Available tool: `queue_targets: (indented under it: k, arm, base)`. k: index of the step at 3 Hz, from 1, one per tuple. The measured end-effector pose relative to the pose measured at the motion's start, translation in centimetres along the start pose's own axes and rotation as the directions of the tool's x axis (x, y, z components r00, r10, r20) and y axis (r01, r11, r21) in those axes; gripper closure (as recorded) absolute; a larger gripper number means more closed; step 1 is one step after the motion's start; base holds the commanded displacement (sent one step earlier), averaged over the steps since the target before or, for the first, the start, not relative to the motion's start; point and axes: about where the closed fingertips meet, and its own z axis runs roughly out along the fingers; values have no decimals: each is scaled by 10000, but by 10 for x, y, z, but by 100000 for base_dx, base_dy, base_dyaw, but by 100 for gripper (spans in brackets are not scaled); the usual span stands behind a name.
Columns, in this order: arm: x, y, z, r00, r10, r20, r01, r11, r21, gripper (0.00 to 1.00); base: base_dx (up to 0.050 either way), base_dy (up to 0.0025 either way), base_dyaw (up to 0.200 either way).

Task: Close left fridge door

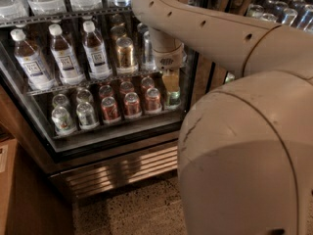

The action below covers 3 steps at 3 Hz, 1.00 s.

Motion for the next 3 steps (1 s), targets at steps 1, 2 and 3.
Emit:
queue_targets:
  k: [1,2,3]
  arm:
    - [4,8,0,9997,80,223,-89,9992,379,100]
    - [5,10,0,9997,81,223,-89,9992,379,100]
    - [8,36,11,9994,153,302,-160,9996,253,100]
  base:
    - [0,0,0]
    - [0,0,0]
    - [0,0,0]
